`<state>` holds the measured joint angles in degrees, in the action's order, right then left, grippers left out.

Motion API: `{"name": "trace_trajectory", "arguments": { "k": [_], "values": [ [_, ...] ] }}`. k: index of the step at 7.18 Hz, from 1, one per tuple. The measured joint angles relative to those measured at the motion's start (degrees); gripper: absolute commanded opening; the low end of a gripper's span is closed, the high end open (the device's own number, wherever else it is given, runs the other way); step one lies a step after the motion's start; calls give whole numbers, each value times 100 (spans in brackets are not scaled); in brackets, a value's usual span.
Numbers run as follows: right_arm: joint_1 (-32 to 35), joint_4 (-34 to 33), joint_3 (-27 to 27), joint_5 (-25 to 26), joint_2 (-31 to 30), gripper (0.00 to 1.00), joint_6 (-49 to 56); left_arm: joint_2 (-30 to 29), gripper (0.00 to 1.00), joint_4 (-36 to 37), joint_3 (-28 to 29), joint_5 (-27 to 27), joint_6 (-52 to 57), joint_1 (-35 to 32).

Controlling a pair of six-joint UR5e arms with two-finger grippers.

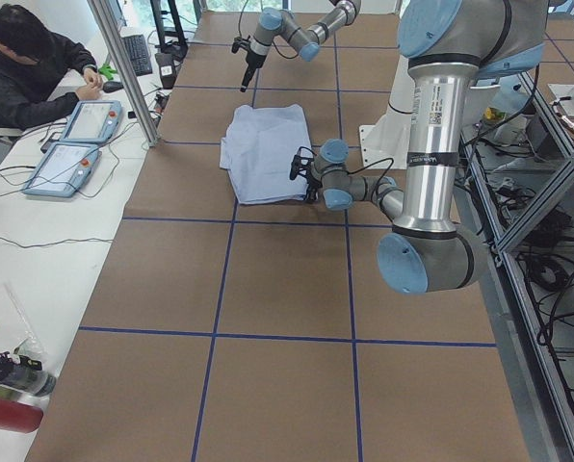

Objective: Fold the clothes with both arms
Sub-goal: 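Move the left gripper to the folded shirt's side edge nearest it and grasp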

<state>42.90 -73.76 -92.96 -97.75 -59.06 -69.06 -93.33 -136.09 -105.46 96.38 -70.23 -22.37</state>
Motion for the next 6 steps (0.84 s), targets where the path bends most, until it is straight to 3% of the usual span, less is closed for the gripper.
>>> {"name": "trace_trajectory", "arguments": {
  "k": [1,2,6],
  "values": [
    [0,-1,-2,1,0,100,3,4,27,2,-8,-8,-8,45],
    [0,0,-2,1,0,100,6,7,0,3,-17,-10,-13,99],
    [-6,0,13,-6,0,100,6,79,0,20,-58,19,17,127]
  ]
}}
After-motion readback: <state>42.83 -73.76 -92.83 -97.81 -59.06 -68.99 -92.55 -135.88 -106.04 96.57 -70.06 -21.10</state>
